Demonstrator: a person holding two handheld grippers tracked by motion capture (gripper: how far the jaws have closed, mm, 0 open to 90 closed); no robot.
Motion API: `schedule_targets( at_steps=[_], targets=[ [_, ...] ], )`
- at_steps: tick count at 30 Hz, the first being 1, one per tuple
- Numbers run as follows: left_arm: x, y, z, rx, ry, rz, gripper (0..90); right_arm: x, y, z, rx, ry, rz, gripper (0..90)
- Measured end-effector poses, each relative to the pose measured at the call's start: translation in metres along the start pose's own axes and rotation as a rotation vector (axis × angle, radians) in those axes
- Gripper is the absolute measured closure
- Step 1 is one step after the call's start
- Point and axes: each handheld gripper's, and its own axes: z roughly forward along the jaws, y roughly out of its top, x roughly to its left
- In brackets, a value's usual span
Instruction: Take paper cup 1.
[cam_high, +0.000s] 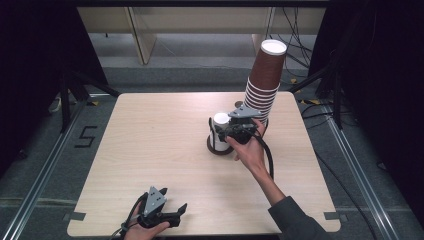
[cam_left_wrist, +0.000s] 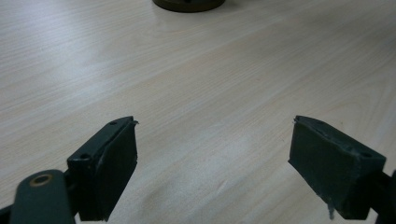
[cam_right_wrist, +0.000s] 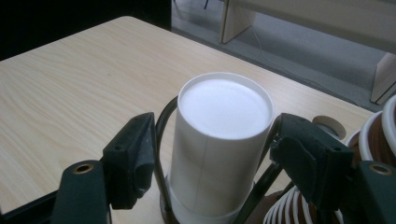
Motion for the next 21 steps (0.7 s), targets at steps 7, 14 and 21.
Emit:
schedule_targets(
  at_steps=[7,14,21],
  targets=[
    [0.000,0.001,-0.001,-0.001,0.003,-0.005,14.7,0.002,0.008,0.015,0.020,-0.028,0.014,29.8],
    [-0.001,0.001,-0.001,-0.001,0.002,-0.009,14.7,-0.001,0.011,0.026,0.042,-0.036,0.008,30.6],
    [0.000,0.000,-0.002,0.003,0.001,-0.008,14.7,-0.002,0.011,0.034,0.047,-0.013,0.063,33.9]
  ],
)
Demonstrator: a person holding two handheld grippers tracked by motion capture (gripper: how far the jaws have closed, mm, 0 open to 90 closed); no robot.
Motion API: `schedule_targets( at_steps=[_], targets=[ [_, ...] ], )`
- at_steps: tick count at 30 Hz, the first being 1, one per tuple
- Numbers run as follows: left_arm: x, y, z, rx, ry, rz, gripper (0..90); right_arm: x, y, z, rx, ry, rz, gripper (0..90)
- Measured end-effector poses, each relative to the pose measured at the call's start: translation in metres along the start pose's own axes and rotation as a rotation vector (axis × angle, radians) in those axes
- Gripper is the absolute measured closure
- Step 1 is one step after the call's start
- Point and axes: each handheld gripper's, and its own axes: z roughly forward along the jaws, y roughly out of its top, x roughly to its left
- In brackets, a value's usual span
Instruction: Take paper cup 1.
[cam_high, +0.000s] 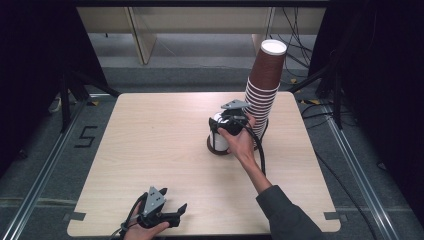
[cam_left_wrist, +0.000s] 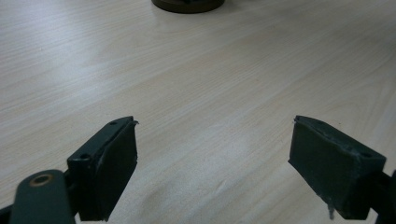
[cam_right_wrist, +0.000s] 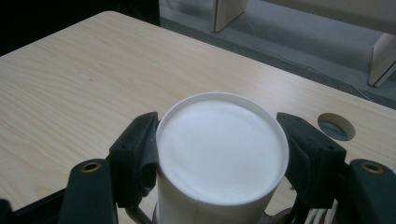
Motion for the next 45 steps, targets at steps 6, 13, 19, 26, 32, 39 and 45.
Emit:
schedule_targets(
  at_steps=[6,13,19,26,32,39,45],
  targets=[
    [0.001,0.000,0.000,-0.001,-0.004,0.001,14.6,-0.001,0.002,-0.004,-0.006,0.005,0.026,34.6],
    [0.001,0.000,0.001,0.005,-0.003,0.006,14.7,0.001,0.014,-0.018,-0.042,-0.011,0.009,34.8],
    [0.000,0.000,0.002,0.007,-0.005,0.007,14.7,0.001,0.026,-0.030,-0.079,-0.023,-0.019,34.9],
    [0.000,0.000,0.002,0.013,-0.002,0.007,14.7,0.001,0.038,-0.045,-0.122,-0.001,-0.001,35.1],
    [0.001,-0.001,0.002,0.001,-0.006,-0.001,14.6,0.004,0.042,-0.060,-0.160,0.015,-0.013,35.1],
    [0.001,0.000,0.002,-0.001,-0.003,-0.002,14.6,0.014,0.035,-0.075,-0.161,0.069,-0.045,35.1],
    [0.002,0.000,0.001,-0.021,-0.010,-0.014,14.6,0.026,0.017,-0.090,-0.148,0.145,-0.074,35.1]
  ],
)
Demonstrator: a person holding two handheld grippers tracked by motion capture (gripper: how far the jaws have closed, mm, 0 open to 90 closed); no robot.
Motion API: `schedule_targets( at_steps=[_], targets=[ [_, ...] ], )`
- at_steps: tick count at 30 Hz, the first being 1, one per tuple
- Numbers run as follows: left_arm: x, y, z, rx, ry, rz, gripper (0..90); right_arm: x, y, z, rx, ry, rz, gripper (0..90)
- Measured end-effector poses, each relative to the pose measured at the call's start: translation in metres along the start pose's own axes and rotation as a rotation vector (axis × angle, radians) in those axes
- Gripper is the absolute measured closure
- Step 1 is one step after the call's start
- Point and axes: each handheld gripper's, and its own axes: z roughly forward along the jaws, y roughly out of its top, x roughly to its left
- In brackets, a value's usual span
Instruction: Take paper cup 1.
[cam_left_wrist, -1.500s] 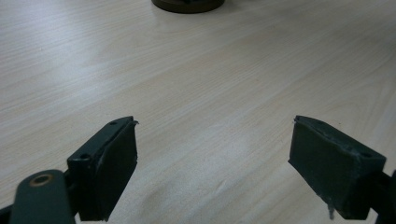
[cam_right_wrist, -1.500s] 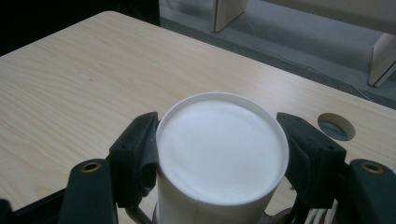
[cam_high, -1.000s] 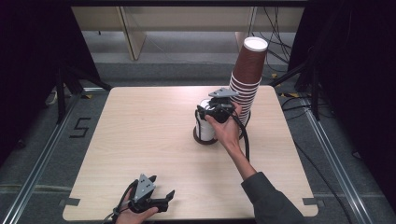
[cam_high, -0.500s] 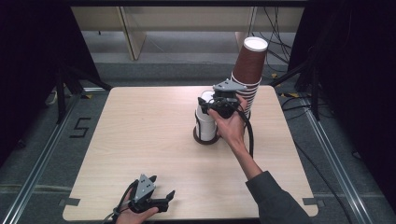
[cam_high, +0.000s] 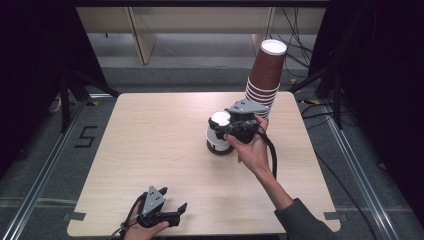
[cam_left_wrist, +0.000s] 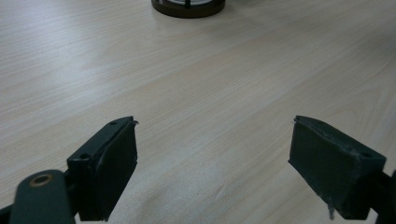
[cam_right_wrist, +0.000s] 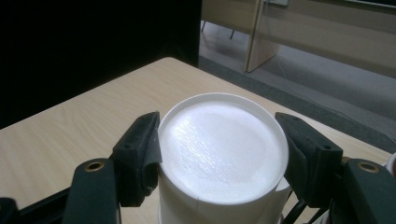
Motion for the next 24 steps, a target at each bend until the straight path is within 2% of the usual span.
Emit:
schedule_targets(
  at_steps=[4,7,11,12,14,15,16,17,20,24],
  targets=[
    [0.000,0.000,0.000,-0.008,-0.002,-0.004,14.6,0.007,-0.008,-0.005,0.016,0.026,-0.001,35.1],
    [0.000,0.000,0.000,-0.006,-0.002,0.000,14.6,0.012,-0.017,-0.007,0.019,0.047,-0.024,35.0],
    [0.000,0.000,0.001,-0.009,-0.005,0.003,14.6,0.018,-0.032,-0.009,0.040,0.072,-0.026,35.1],
    [0.000,0.000,0.001,-0.013,-0.008,0.005,14.6,0.020,-0.034,-0.009,0.044,0.077,-0.010,35.0],
    [0.000,0.000,0.001,-0.013,-0.007,0.005,14.6,0.020,-0.037,-0.009,0.040,0.083,-0.024,35.0],
    [0.000,0.000,0.001,-0.012,-0.003,0.004,14.6,0.022,-0.041,-0.009,0.055,0.101,-0.026,35.0],
    [0.000,0.000,0.001,-0.012,-0.003,0.004,14.6,0.022,-0.041,-0.009,0.055,0.101,-0.026,35.0],
    [0.000,0.000,0.001,-0.010,-0.002,0.006,14.6,0.024,-0.046,-0.009,0.069,0.116,-0.004,35.0],
    [0.000,0.000,0.001,-0.015,0.000,0.003,14.7,0.025,-0.049,-0.009,0.075,0.120,-0.014,35.0],
    [0.000,0.000,0.001,-0.023,-0.001,0.025,14.6,0.028,-0.056,-0.010,0.081,0.140,-0.024,35.0]
  ],
)
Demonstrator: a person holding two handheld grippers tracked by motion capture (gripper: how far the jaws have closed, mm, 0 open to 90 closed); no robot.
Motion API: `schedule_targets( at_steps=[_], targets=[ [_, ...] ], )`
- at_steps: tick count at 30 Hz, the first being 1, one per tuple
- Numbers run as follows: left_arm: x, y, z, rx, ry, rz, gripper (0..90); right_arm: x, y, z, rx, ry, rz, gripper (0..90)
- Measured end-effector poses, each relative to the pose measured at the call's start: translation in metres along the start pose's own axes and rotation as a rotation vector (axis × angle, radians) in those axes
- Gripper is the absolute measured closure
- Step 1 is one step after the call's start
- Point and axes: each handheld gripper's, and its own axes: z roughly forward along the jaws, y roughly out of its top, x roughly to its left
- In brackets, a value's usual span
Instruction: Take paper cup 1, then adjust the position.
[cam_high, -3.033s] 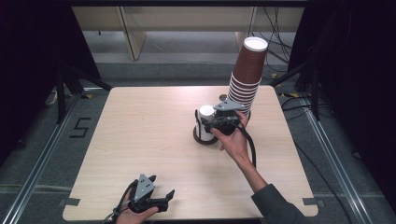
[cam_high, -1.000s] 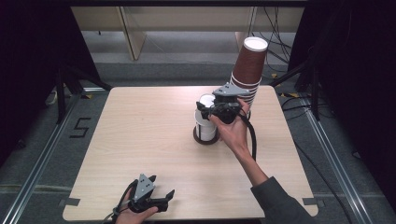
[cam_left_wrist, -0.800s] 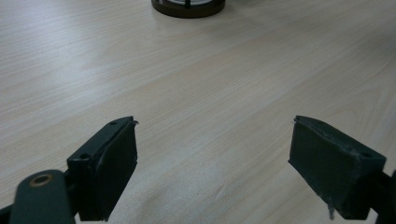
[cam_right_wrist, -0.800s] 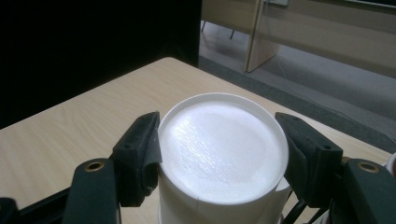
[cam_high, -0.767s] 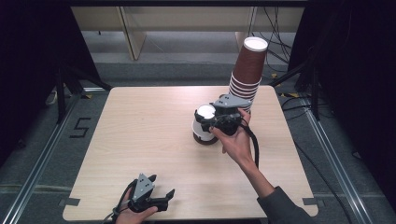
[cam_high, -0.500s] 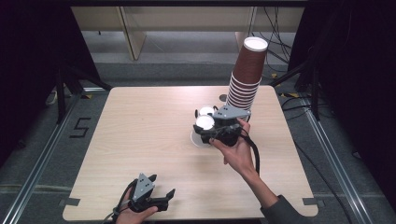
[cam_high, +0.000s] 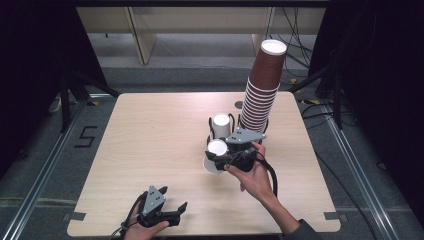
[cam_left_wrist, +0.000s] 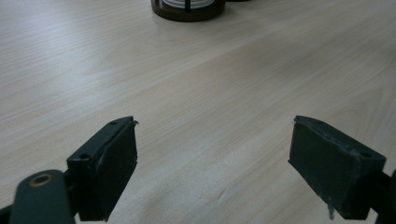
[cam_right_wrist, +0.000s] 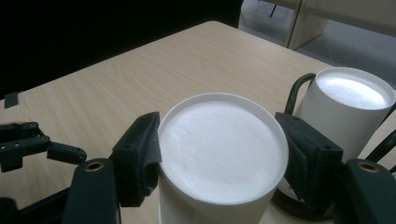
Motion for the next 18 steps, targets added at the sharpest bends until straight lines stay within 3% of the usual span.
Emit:
schedule_targets(
  at_steps=[8,10,12,15,18],
  targets=[
    [-0.001,0.001,0.001,0.008,-0.001,0.009,14.6,0.006,-0.014,0.005,0.035,0.038,0.002,35.0],
    [-0.002,0.001,0.001,0.000,-0.003,0.002,14.6,0.009,-0.016,0.008,0.035,0.066,0.016,35.0],
    [-0.002,0.001,0.000,0.005,0.001,0.004,14.6,0.011,-0.016,0.005,0.046,0.060,0.027,35.0],
    [-0.003,0.001,0.000,-0.014,-0.008,0.008,14.6,0.013,-0.015,0.006,0.031,0.061,-0.001,35.0],
    [-0.005,0.003,0.001,-0.049,-0.021,0.012,14.6,0.016,-0.016,0.006,0.025,0.078,0.011,35.0]
  ],
)
